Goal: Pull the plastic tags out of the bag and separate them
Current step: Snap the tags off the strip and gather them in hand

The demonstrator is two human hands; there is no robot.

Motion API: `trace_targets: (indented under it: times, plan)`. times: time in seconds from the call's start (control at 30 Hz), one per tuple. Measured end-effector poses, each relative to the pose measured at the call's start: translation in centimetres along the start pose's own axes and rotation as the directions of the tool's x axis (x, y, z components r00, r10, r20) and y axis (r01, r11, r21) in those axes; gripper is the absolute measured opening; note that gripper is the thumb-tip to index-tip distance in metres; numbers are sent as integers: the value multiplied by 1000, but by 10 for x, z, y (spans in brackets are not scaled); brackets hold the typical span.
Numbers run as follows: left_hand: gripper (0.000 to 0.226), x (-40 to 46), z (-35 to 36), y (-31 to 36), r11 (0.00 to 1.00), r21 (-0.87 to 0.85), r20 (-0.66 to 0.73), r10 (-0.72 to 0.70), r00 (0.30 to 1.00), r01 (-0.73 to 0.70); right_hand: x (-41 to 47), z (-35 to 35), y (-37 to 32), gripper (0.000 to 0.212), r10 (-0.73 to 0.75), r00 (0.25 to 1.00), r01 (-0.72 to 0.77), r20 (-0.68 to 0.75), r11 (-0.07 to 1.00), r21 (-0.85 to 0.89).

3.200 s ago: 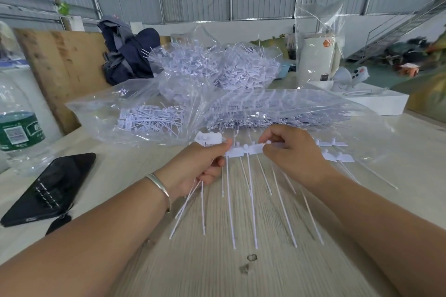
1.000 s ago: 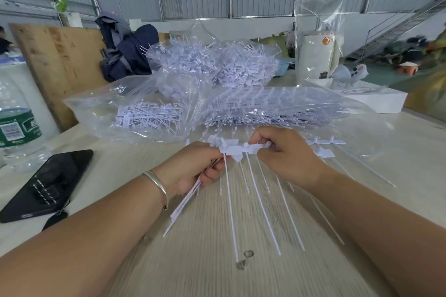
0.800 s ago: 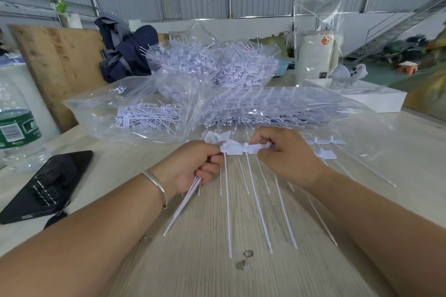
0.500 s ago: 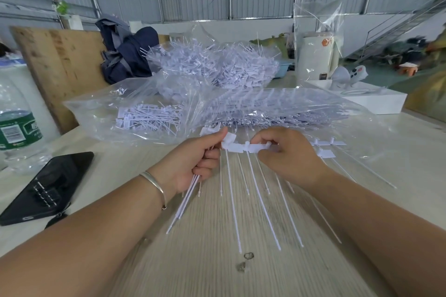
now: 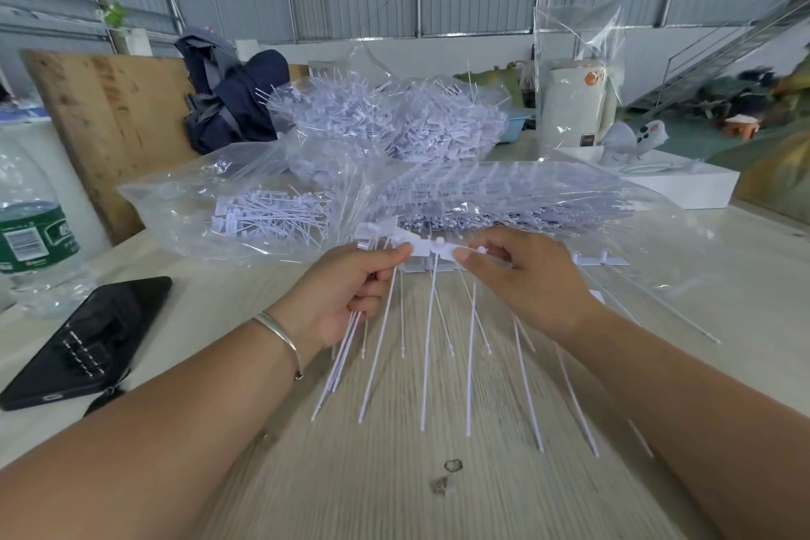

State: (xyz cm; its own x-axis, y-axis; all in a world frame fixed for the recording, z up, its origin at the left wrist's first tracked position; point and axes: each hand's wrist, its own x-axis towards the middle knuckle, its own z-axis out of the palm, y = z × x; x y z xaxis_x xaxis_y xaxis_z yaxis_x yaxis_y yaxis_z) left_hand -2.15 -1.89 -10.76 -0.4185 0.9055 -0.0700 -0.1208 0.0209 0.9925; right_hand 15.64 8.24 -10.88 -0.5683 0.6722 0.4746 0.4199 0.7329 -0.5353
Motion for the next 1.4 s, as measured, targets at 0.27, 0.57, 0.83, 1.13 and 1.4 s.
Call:
trace_targets:
  times: [0.27,0.57,0.83,1.13,1.4]
  plan:
    - [22,-10,7,7,964,-240,275,-43,961,111,-1,-1,0,49,-4,978,-122,207,796,593]
    - [7,-13,15,-2,933,-262,489,-92,868,246,-7,8,-10,54,-40,923,-215,382,771,600]
    - [12,-6,10,3,940,-307,254,-68,965,148,-2,2,-6,25,66,969,-209,237,729,651]
    - [39,-2,3,2,986,-152,113,-52,992,69,2,0,-1,11,88,989,-141,118,798,586]
    - [35,-2,7,-2,986,-110,38,-123,992,126,0,5,2,20,-74,995,47,74,949,311]
